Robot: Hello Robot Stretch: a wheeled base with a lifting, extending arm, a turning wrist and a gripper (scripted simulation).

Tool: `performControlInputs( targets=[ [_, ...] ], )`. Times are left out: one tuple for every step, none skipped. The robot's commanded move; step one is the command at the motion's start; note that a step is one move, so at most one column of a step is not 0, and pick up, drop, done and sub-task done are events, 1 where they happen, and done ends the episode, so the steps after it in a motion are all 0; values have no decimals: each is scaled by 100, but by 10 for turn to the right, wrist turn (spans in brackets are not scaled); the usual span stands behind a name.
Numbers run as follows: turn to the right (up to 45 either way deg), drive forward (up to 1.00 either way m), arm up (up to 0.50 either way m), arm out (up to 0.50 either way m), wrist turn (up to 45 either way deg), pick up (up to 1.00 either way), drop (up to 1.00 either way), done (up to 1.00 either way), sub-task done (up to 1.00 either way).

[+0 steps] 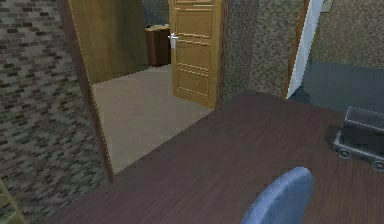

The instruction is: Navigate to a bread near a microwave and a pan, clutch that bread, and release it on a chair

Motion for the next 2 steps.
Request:
performControlInputs(
  targets=[
    [0, 0, 0, -8, 0, 0, 0, 0, 0],
    [0, 0, 0, 0, 0, 0, 0, 100, 0]
  ],
)
